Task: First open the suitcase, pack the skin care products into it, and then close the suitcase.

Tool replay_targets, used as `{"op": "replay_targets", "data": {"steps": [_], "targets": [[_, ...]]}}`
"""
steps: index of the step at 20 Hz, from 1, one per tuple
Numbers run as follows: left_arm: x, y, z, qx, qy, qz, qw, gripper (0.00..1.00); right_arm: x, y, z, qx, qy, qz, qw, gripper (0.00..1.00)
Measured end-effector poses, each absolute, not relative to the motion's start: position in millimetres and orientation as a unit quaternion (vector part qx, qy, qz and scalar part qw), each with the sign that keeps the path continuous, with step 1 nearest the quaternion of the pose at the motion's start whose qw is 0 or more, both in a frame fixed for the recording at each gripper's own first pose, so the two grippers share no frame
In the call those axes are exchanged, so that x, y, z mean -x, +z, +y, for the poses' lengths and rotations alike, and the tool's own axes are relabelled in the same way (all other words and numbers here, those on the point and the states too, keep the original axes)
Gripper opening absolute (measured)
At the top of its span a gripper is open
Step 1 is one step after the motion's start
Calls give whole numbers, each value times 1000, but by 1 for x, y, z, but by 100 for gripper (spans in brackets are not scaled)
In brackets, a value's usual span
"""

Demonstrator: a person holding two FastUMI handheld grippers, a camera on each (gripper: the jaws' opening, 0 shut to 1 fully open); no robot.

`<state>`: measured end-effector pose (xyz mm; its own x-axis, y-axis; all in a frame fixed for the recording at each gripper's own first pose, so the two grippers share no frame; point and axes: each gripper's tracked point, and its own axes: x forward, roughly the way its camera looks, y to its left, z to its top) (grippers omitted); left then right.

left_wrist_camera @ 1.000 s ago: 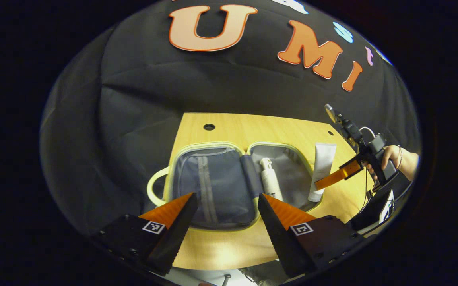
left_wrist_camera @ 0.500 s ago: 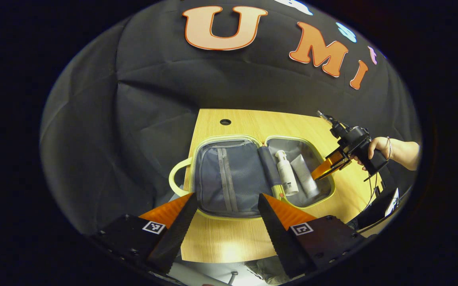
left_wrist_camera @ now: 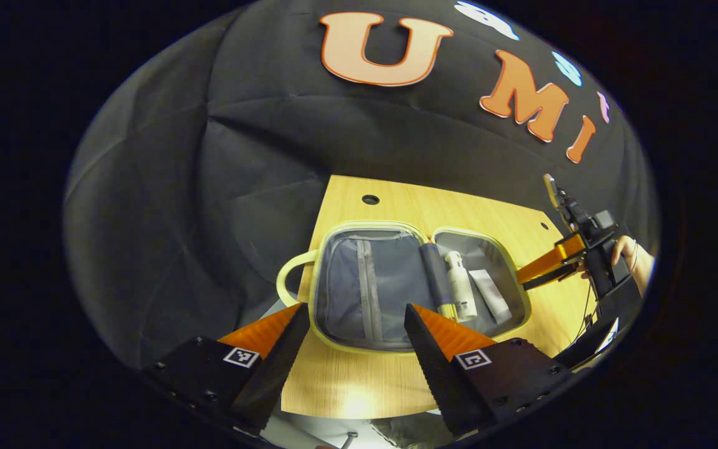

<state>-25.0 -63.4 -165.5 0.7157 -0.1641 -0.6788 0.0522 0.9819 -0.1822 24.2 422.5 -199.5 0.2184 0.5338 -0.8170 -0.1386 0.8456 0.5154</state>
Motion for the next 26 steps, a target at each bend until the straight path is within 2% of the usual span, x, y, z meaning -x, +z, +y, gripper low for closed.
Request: {"op": "replay_targets", "data": {"steps": [6, 7, 8, 20, 22, 23, 25, 26], "targets": [[-17, -195, 12, 71, -22, 350, 934, 98, -28, -158, 400, -190, 195, 502, 821, 96], [-25, -205, 21, 74, -24, 353, 932, 95, -26, -153, 397, -197, 189, 492, 826, 96], [-33, -217, 29, 82, -29, 359, 929, 98, -21, -148, 393, -205, 185, 486, 829, 96], [-96, -352, 42, 150, -65, 431, 888, 100, 8, -155, 330, -252, 89, 487, 831, 96], [-100, -360, 34, 172, -76, 429, 883, 72, 9, -158, 325, -252, 78, 490, 831, 96], [-101, -362, 27, 186, -85, 430, 879, 64, 9, -161, 322, -251, 73, 491, 831, 96], [-104, -370, 14, 207, -101, 435, 870, 64, 9, -164, 318, -253, 63, 495, 829, 96], [-107, -375, 11, 213, -100, 439, 867, 58, 9, -166, 317, -254, 59, 497, 827, 96]]}}
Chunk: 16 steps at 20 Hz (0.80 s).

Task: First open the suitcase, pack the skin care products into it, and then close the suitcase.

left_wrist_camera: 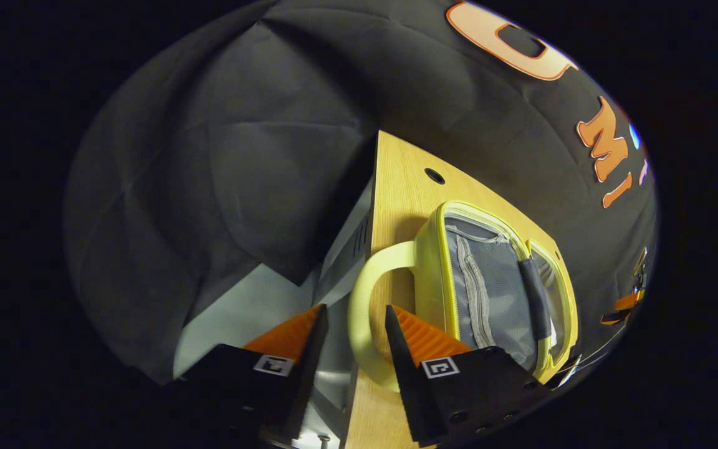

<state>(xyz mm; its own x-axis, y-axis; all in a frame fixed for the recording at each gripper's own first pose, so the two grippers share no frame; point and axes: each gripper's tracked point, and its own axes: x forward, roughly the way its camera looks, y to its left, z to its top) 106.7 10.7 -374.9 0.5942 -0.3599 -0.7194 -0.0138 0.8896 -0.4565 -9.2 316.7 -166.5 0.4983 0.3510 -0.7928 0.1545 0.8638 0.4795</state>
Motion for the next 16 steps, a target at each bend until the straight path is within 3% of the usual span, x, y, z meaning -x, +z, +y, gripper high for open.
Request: {"op": "replay_targets", "data": {"steps": [2, 3, 6, 8, 11, 16], "targets": [[-108, -377, 10, 228, -95, 440, 863, 27, 12, -167, 317, -257, 57, 500, 825, 96], [-111, -374, 11, 245, -96, 431, 863, 27, 13, -168, 318, -257, 58, 501, 825, 96], [-109, -354, 7, 296, -101, 413, 855, 12, 13, -169, 315, -253, 58, 504, 824, 96], [-106, -344, 5, 288, -100, 413, 858, 6, 10, -166, 317, -258, 62, 501, 824, 96], [-102, -318, 2, 251, -99, 414, 870, 5, 8, -164, 319, -261, 70, 498, 824, 96], [-103, -223, -17, 207, -116, 371, 898, 5, 7, -160, 313, -260, 83, 487, 830, 96]]}}
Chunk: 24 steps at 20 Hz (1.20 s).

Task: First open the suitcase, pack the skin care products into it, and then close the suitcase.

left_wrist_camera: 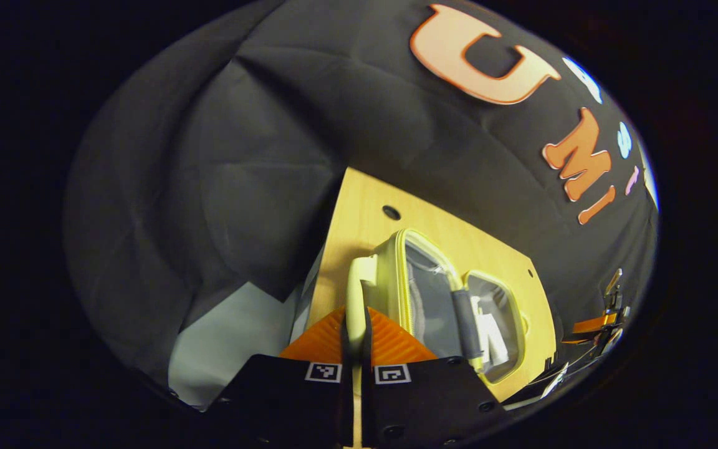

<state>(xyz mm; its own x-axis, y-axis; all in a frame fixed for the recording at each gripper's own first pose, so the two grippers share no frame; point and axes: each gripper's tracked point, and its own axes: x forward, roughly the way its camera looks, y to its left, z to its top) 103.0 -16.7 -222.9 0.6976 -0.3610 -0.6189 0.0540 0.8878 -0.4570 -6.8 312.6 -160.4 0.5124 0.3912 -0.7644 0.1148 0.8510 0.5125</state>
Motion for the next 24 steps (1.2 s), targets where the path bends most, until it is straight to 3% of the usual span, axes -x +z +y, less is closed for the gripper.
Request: {"op": "replay_targets", "data": {"steps": [5, 12, 24], "targets": [[-95, -118, -75, 166, -156, 315, 921, 5, -4, -149, 281, -270, 99, 468, 836, 96], [-87, -53, -183, 113, -183, 303, 928, 5, -13, -138, 209, -282, 120, 442, 843, 96], [-64, -59, -372, 83, -196, 330, 920, 5, -15, -136, 58, -300, 110, 424, 847, 96]]}}
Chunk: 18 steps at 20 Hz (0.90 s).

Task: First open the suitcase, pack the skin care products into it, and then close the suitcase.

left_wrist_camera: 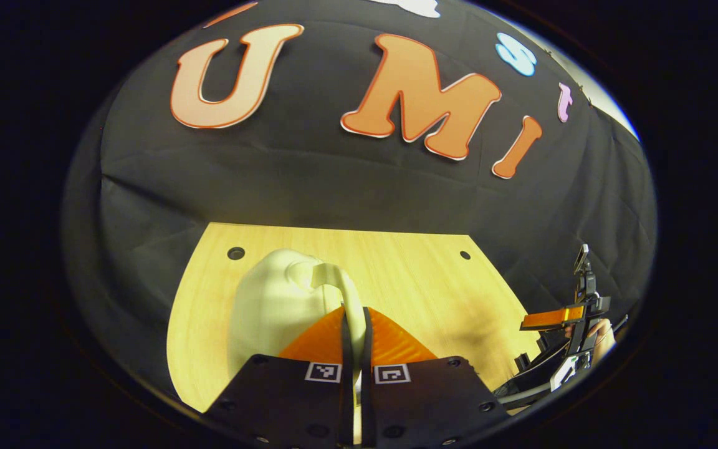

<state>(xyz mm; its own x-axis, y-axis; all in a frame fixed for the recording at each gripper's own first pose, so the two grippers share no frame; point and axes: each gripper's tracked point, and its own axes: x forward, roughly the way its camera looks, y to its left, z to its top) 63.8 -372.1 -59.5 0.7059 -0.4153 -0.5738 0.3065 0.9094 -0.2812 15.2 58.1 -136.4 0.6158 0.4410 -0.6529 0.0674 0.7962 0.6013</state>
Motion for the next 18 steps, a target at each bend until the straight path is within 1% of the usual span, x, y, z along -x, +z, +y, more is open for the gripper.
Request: {"op": "replay_targets", "data": {"steps": [4, 11, 15, 18], "targets": [[-69, -93, -422, 70, -203, 340, 915, 5, -10, -145, 32, -295, 107, 425, 849, 96], [-72, -183, -497, 65, -203, 399, 892, 5, -2, -155, 3, -255, 93, 415, 869, 96], [-60, -233, -522, 56, -193, 428, 881, 5, -6, -159, -16, -214, 71, 389, 893, 96], [-58, -245, -526, 42, -188, 423, 886, 5, -15, -151, -28, -180, 60, 351, 917, 96]]}}
